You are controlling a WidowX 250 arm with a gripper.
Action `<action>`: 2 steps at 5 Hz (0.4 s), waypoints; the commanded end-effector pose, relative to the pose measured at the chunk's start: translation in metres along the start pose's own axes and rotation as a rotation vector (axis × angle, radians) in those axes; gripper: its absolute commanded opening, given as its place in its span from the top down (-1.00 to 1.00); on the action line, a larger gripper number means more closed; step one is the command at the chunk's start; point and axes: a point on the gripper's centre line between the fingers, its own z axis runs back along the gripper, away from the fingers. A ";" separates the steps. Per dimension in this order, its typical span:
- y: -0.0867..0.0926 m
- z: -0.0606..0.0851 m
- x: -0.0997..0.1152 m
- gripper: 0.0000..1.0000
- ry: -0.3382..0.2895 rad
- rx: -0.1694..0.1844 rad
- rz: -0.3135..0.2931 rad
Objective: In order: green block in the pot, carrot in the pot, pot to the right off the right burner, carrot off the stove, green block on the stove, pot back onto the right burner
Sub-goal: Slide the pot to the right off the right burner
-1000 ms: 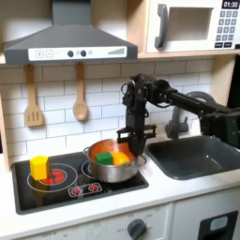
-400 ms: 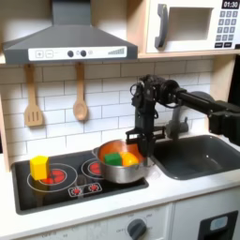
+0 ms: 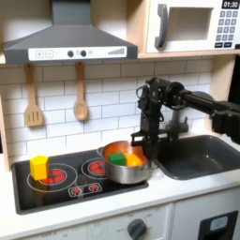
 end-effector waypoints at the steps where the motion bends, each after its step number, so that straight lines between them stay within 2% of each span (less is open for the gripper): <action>1: -0.010 0.001 -0.008 1.00 -0.002 -0.004 -0.018; 2: -0.015 0.000 -0.008 1.00 0.005 -0.009 -0.030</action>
